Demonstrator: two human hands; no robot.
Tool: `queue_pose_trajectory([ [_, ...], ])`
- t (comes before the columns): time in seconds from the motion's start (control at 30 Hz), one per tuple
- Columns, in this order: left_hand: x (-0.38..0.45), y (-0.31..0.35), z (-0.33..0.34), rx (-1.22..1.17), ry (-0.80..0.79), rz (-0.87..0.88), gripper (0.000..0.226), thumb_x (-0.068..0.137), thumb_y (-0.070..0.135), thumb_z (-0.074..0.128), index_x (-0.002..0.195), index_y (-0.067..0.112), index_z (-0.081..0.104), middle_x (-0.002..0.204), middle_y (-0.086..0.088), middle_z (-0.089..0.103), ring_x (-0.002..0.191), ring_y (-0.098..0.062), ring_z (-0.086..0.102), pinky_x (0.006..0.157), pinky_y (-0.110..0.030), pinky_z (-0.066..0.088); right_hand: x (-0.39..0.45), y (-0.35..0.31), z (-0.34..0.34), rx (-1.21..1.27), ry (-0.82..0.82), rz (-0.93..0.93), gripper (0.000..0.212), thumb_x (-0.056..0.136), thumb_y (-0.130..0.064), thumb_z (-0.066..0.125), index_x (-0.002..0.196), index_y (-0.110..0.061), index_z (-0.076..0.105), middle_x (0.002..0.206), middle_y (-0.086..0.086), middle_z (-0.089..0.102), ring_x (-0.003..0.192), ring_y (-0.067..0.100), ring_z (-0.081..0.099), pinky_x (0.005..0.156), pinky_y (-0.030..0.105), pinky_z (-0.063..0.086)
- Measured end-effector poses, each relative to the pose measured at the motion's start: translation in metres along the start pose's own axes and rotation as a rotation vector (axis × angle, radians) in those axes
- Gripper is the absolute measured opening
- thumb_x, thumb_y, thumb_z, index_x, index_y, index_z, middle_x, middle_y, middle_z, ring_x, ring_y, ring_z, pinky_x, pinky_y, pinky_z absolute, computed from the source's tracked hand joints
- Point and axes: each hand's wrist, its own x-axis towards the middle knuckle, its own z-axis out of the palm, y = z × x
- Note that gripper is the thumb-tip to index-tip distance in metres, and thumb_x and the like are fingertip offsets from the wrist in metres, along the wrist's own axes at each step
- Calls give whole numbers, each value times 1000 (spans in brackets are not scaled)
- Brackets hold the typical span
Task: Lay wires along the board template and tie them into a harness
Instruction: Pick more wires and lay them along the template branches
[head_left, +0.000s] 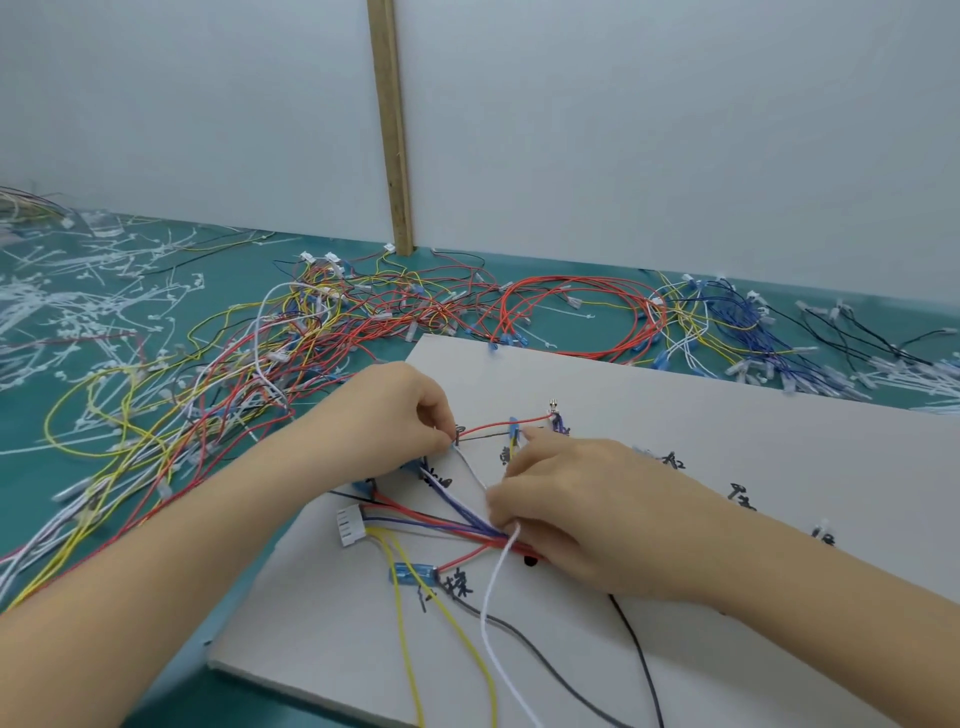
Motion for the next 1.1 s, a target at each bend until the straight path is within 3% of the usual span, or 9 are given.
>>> queue_pose_trajectory([
  [0.1,2,1,-2,33,-20,8,14,79,21,66,69,30,65,68,18,62,68,1,55,53,-4,36,-13,0,0,-76,30,-69,9,87,-17,59,93,-15,66,95,0,68,115,21,53,96,42,45],
  [0.2,-3,7,4,120,89,39,3,82,25,63,81,27,65,83,13,57,70,1,47,60,-19,31,-27,2,3,-208,184,-127,20,63,-12,81,77,-22,72,77,-12,72,106,12,63,98,32,45],
  [0.3,-16,20,8,43,211,232,7,80,19,67,80,26,64,77,15,49,68,8,46,63,-11,30,-36,-1,6,-242,298,-168,16,71,-15,67,80,-25,74,85,-15,71,112,15,60,99,30,40],
  [0.43,-30,39,11,-41,-102,380,5,76,24,71,79,27,71,66,22,53,69,12,49,61,-2,33,-45,-2,8,-190,329,-155,22,86,-15,52,77,-18,71,82,-5,63,103,21,61,83,25,48],
  [0.6,-29,44,18,-60,-118,340,3,74,26,73,77,26,72,57,23,53,66,15,49,60,-2,34,-52,-1,11,-165,286,-114,8,76,-13,67,78,-20,72,70,-4,55,79,21,59,64,26,49],
  [0.8,-28,50,19,-54,-174,274,13,75,26,72,66,31,64,54,42,49,62,19,48,57,0,34,-51,1,13,-129,235,-72,9,76,-24,64,78,-28,72,65,-8,50,73,17,55,61,23,45],
  [0.97,-30,52,18,-58,-206,240,9,74,31,73,71,29,65,53,38,51,57,16,49,54,-3,35,-53,1,11,-110,216,-71,16,82,-28,56,79,-29,72,65,-9,51,73,17,56,62,25,47],
  [1.1,-28,56,21,7,-169,243,13,76,29,72,69,26,62,50,17,49,59,18,46,56,-3,35,-60,3,7,-108,232,-114,10,81,-20,62,79,-24,72,65,-8,57,80,18,59,70,26,49],
])
